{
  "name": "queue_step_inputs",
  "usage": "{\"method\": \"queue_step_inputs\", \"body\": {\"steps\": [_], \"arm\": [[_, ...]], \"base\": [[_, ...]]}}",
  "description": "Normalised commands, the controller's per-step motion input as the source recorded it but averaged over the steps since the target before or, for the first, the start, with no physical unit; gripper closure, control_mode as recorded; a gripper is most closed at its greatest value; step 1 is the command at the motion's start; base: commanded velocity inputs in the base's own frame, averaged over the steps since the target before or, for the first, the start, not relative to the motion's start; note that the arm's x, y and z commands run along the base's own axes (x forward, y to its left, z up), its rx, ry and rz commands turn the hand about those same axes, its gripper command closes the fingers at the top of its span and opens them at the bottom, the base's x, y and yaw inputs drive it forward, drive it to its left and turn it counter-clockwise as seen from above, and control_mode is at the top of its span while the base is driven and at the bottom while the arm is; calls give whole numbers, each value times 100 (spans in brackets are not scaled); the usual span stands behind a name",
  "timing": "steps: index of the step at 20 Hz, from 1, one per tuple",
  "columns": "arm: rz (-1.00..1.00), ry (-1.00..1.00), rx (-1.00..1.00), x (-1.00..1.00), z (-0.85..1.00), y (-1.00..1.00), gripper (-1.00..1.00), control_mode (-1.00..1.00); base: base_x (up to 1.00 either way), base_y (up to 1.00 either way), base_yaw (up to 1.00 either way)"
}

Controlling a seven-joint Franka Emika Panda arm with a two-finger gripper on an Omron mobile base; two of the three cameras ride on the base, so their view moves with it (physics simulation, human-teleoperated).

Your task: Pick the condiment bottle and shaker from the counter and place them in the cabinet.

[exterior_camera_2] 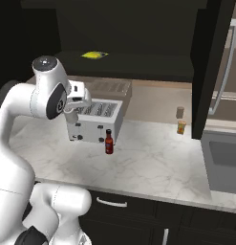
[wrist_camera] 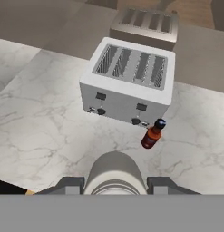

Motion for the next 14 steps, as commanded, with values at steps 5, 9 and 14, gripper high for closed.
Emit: {"method": "queue_step_inputs", "body": {"steps": [5, 9, 14], "arm": [[0, 0, 0, 1, 12, -31, 100, -100], [0, 0, 0, 5, 17, -33, 100, -100], [0, 0, 0, 4, 20, -29, 100, -100]], "base": [[0, 0, 0], [0, 0, 0], [0, 0, 0]]}}
